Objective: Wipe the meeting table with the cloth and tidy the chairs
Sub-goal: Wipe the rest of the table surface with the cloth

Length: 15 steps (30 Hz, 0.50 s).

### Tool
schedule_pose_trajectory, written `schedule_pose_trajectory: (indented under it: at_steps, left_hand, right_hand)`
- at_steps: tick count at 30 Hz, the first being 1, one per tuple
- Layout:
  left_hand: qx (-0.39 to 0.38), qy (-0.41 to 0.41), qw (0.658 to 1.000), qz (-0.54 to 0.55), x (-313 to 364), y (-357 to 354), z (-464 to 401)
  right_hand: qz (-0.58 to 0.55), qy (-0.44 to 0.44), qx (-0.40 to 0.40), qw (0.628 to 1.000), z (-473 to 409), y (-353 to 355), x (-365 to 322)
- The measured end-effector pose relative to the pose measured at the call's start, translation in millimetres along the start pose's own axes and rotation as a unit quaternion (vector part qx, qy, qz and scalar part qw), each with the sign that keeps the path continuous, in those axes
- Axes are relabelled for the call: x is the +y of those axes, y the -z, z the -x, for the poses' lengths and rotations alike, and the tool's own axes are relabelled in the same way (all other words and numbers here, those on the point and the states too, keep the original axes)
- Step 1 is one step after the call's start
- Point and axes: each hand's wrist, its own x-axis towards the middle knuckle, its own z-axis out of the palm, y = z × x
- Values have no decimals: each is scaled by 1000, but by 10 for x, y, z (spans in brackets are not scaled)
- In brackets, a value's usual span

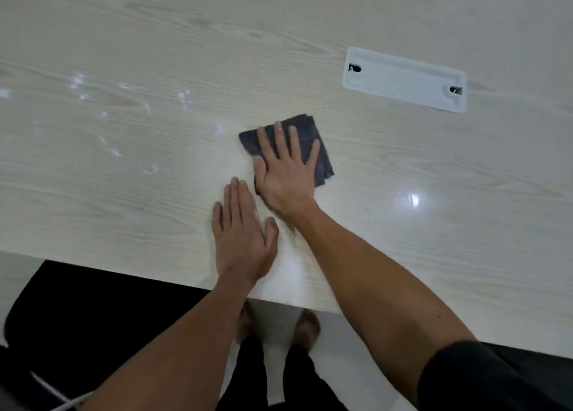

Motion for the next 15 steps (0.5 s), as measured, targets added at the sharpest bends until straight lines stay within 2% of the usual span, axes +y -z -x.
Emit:
schedule_pose_trajectory:
  at_steps: [3,5,7,9,12,13,15]
  left_hand:
    - [28,9,995,97,-55,80,43]
    - [33,-13,992,119,-139,143,48]
    - [30,-29,995,94,-291,218,14]
    - [20,-25,998,47,-498,286,-22]
    - [9,-7,1000,-1,-866,364,-97]
    - [10,3,1000,-7,-977,386,-124]
    - [18,17,1000,-18,-1153,414,-153]
  right_hand:
    - [55,234,-70,968,77,55,218]
    - [75,262,-76,959,191,162,600]
    - [72,159,-34,984,359,258,969]
    - [44,-25,0,999,583,307,1149]
    - [-20,-285,37,958,872,204,826]
    - [-41,-337,52,939,910,138,588]
    - [-59,-365,66,927,893,-50,48]
